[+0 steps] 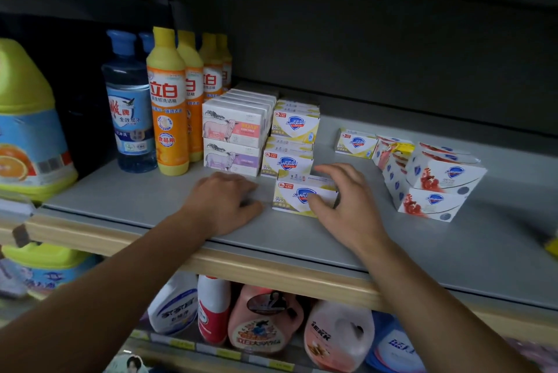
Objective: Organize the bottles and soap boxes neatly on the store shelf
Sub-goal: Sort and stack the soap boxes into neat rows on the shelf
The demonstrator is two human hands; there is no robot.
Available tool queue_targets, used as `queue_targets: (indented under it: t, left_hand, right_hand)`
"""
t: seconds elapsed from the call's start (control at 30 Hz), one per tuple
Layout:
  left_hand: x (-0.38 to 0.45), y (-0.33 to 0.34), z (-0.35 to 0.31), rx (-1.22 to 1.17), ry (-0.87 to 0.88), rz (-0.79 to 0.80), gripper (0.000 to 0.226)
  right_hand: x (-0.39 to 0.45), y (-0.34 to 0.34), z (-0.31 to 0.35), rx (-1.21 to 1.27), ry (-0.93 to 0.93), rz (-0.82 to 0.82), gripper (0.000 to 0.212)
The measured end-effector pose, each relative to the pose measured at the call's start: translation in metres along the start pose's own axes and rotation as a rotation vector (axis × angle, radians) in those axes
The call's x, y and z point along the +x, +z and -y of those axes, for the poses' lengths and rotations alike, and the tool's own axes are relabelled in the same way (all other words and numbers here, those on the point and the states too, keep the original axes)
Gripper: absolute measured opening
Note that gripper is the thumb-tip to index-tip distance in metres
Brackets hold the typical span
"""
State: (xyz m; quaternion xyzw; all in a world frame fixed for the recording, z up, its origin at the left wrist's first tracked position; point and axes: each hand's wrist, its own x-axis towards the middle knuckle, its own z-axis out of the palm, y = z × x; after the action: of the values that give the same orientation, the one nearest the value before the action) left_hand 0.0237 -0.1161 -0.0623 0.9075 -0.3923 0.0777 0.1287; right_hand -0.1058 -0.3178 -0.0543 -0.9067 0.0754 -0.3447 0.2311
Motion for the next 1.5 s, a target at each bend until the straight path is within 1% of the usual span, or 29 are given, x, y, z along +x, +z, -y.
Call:
queue_targets:
  t: [0.07,0.13,0.2,0.27,0.37,0.53,0.63,0.73,0.83,0.97,1.1,1.27,1.33,1.5]
  left_hand:
    - [0.000,0.000,0.001,-0.007,0.006,-0.025,0.066]
    - [0.000,0.002,0.003,0.001,0.012,-0.030,0.065]
    - [0.001,0.003,0.004,0.006,0.007,-0.027,0.065]
    - [0.002,0.005,0.004,0.003,-0.003,-0.034,0.063]
    - [0.004,0.006,0.004,-0.004,-0.022,-0.030,0.063]
    - [0.005,0.008,0.007,-0.024,-0.025,-0.024,0.063]
    - [0.006,0.008,0.007,-0.048,-0.033,-0.020,0.064]
    - [0.006,0.009,0.008,-0.073,-0.035,-0.026,0.064]
    - [0.007,0.010,0.008,-0.081,-0.030,-0.019,0.063]
    - [0.008,0.010,0.009,-0.084,-0.034,-0.009,0.062]
    - [0.007,0.010,0.009,-0.082,-0.036,-0.022,0.062]
    - [0.007,0.011,0.009,-0.092,-0.031,-0.034,0.050]
    - [0.007,0.010,0.009,-0.096,-0.030,-0.036,0.048]
    - [0.005,0.007,0.007,-0.113,-0.043,-0.035,0.060]
  right_hand:
    - [0.007,0.001,0.004,-0.081,-0.020,0.085,0.042]
    - [0.015,-0.001,0.006,-0.110,0.003,0.176,0.043]
    - [0.025,-0.005,0.006,-0.114,0.008,0.208,0.043]
    - [0.038,-0.010,0.008,-0.124,-0.018,0.157,0.042]
    - [0.066,-0.013,0.012,-0.116,-0.050,0.031,0.041]
    - [0.114,0.004,0.008,-0.165,-0.110,-0.100,0.041]
    - [0.130,0.025,0.000,-0.271,-0.126,-0.076,0.042]
    - [0.132,0.042,-0.009,-0.358,-0.102,-0.042,0.041]
    - [0.132,0.047,-0.012,-0.328,-0.107,-0.066,0.041]
    - [0.132,0.044,-0.013,-0.359,-0.142,-0.055,0.041]
    - [0.131,0.044,-0.010,-0.356,-0.131,-0.066,0.041]
    - [0.131,0.046,-0.006,-0.334,-0.116,-0.069,0.041]
    - [0.132,0.047,-0.005,-0.332,-0.102,-0.068,0.041]
    - [0.131,0.046,-0.004,-0.349,-0.079,-0.037,0.043]
